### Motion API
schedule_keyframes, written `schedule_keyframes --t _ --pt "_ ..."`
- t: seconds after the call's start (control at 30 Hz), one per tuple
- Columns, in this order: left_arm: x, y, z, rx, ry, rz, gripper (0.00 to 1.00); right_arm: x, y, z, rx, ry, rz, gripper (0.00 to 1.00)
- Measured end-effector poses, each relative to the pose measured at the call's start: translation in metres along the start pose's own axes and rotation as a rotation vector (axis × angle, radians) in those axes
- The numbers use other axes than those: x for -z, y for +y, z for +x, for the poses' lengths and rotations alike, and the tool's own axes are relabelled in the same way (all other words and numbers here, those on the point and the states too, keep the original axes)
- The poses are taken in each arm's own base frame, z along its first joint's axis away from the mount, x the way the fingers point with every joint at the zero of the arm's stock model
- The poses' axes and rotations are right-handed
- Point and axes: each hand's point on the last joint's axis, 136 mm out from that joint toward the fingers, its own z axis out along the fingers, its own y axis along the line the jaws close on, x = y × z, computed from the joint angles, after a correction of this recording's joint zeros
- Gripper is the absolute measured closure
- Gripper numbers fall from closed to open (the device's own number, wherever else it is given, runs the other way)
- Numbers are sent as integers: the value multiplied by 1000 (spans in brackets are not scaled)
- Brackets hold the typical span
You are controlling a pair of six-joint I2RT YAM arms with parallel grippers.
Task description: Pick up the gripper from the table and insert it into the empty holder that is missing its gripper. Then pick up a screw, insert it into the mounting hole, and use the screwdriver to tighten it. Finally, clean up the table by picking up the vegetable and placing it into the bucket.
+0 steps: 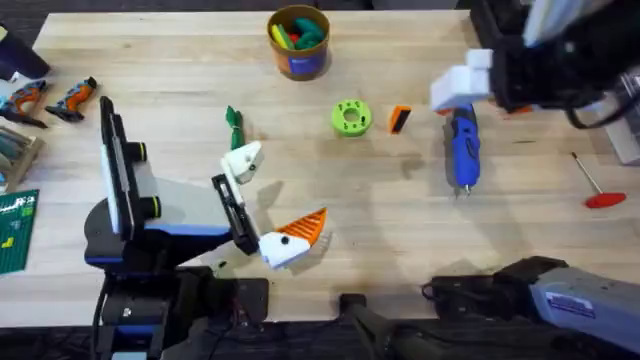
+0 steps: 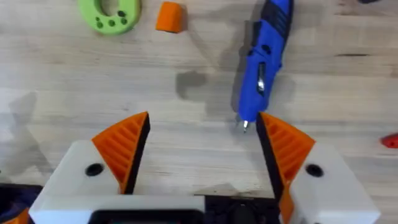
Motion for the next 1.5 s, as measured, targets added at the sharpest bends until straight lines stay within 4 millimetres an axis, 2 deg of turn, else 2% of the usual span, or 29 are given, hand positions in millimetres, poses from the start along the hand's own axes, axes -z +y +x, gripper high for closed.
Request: schedule_keyframes --t 0.2,0.43,0.87,1.03,1.13,1.27,1.5 --pt "0 0 0 0 0 0 15 -12 26 -14 -6 41 -1 11" --pt "0 0 0 0 0 0 15 -41 48 -34 -22 86 13 11" --pt "0 0 0 0 0 0 15 -92 43 -41 -47 176 97 9" --pt "0 0 0 0 0 0 15 -115 34 -40 -129 234 129 18" --pt "0 0 0 0 0 0 15 -126 36 -46 -154 227 123 19" --pt "0 0 0 0 0 0 15 -133 43 -51 -159 216 93 20" --pt "0 0 0 0 0 0 15 -146 50 -45 -163 270 69 49"
